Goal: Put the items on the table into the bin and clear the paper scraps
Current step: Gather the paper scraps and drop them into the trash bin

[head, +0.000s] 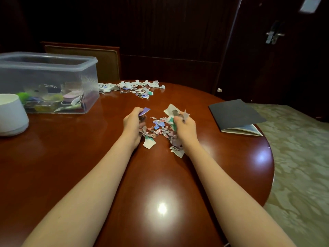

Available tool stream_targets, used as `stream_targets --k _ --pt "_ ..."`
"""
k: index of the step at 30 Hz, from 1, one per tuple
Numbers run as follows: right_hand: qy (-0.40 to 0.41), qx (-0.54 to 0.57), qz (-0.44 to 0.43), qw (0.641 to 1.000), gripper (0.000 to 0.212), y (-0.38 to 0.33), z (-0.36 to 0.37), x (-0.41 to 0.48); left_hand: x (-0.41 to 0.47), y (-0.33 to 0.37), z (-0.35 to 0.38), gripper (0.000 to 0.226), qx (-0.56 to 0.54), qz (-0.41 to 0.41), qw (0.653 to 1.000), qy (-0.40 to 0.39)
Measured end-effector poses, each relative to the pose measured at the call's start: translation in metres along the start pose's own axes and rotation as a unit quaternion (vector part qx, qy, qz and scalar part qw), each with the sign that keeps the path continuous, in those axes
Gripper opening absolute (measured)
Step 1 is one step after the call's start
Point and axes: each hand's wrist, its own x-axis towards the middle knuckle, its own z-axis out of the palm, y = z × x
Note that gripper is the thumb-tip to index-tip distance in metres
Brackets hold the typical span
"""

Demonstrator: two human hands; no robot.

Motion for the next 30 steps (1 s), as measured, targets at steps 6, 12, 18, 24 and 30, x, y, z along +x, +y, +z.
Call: stream_targets --k 6,12,18,24,30 --pt "0.045 0.365 0.201 0.908 0.028 -0.018 0.006 -0.006 -0.023 0.004 0.017 0.030 -0.204 -0.087 0.975 -0.017" --pt "0.044 0.480 0.221 0.848 0.015 -0.037 0.017 -0.025 -0.044 0.000 0.033 0.024 -0.274 -0.083 0.957 -0.041" --pt "0.049 0.468 0.180 0.864 0.016 -0.045 0.023 -0.042 -0.063 -0.001 0.039 0.025 -0.311 -0.079 0.947 -0.002" --pt "0.048 0.442 0.146 0.884 0.022 -0.051 0.011 -0.052 -0.086 0.001 0.046 0.019 -0.340 -0.078 0.937 -0.029" --pt "0.051 0.451 0.154 0.878 0.020 -0.049 -0.010 -0.057 -0.094 -0.008 0.060 0.017 -0.339 -0.065 0.938 -0.041"
